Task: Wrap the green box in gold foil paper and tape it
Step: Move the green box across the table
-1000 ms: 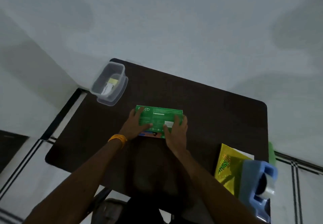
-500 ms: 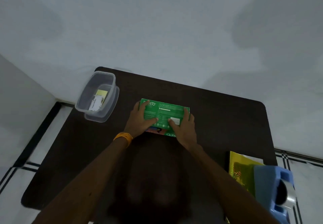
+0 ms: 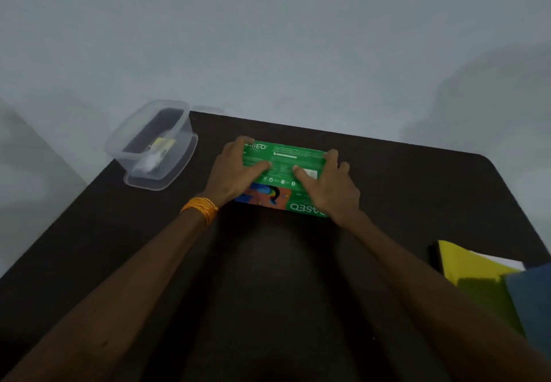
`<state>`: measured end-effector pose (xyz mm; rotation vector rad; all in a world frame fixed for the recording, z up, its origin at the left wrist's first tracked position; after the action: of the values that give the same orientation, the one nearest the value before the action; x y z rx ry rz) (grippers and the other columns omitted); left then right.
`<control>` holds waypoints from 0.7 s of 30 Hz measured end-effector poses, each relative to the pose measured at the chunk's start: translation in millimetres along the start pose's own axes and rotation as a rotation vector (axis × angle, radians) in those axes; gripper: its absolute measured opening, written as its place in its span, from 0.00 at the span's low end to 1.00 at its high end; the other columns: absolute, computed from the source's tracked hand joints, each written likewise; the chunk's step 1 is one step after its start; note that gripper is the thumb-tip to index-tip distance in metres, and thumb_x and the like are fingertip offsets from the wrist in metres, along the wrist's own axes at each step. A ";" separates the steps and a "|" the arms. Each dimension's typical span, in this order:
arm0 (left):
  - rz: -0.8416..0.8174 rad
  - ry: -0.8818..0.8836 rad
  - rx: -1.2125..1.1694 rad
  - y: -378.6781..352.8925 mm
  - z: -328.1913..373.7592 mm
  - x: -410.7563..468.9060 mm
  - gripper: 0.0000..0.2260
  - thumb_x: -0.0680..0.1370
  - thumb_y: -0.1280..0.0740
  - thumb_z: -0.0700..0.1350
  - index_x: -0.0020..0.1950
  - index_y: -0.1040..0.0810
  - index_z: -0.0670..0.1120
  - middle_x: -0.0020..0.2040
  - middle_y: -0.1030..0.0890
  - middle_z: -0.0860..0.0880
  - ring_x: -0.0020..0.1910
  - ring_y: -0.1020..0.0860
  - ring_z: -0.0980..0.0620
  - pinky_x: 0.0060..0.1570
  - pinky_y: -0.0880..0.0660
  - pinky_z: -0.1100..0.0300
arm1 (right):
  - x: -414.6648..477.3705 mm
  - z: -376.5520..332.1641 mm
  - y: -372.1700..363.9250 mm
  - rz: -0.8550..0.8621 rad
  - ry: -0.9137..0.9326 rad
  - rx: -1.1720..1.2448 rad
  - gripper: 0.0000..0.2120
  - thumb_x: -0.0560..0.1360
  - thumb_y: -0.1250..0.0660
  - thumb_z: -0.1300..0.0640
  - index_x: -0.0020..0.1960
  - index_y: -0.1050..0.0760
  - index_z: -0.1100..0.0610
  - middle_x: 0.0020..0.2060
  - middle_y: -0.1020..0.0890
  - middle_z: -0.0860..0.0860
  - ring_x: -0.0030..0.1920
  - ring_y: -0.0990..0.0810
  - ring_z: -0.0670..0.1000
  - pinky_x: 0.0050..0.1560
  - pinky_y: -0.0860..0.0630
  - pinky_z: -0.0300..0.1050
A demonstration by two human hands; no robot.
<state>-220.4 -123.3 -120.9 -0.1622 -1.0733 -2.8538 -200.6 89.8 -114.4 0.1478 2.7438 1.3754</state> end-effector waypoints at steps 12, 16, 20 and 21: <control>0.013 -0.005 0.095 25.3 -9.8 -42.4 0.29 0.57 0.33 0.70 0.44 0.25 0.48 0.49 0.23 0.46 0.47 0.24 0.46 0.43 0.28 0.54 | -58.8 -0.7 19.7 -0.117 0.121 -0.087 0.36 0.75 0.38 0.32 0.72 0.39 0.55 0.59 0.23 0.58 0.51 0.20 0.57 0.49 0.22 0.50; 0.036 -0.041 0.045 48.7 -8.1 -105.2 0.24 0.60 0.29 0.64 0.27 0.33 0.45 0.25 0.34 0.47 0.24 0.34 0.46 0.27 0.39 0.55 | -116.8 -2.8 12.4 0.033 0.044 0.019 0.41 0.72 0.34 0.30 0.75 0.39 0.51 0.68 0.28 0.62 0.63 0.24 0.63 0.62 0.26 0.54; 0.028 -0.034 0.015 74.9 -28.1 -163.5 0.26 0.69 0.27 0.60 0.25 0.35 0.45 0.22 0.35 0.47 0.22 0.32 0.48 0.26 0.38 0.57 | -164.0 -7.6 -25.4 0.282 -0.102 0.438 0.43 0.68 0.27 0.37 0.71 0.39 0.60 0.67 0.31 0.62 0.66 0.28 0.64 0.62 0.24 0.62; 0.001 -0.028 -0.043 79.8 -37.1 -176.5 0.26 0.70 0.27 0.60 0.25 0.37 0.47 0.23 0.35 0.49 0.22 0.33 0.52 0.26 0.37 0.61 | -173.9 -13.2 -38.4 0.246 -0.121 0.600 0.39 0.68 0.26 0.39 0.68 0.36 0.61 0.64 0.27 0.60 0.63 0.25 0.61 0.59 0.22 0.61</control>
<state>-38.5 -199.7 -119.6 -0.2059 -1.0169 -2.8829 -31.4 36.2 -134.1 0.5895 3.0089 0.5029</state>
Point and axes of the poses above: each hand's wrist, its own x-axis towards the middle knuckle, its own y-axis out of the back of the hand, z = x × y, the point moved 1 cm from there along x, towards the middle knuckle
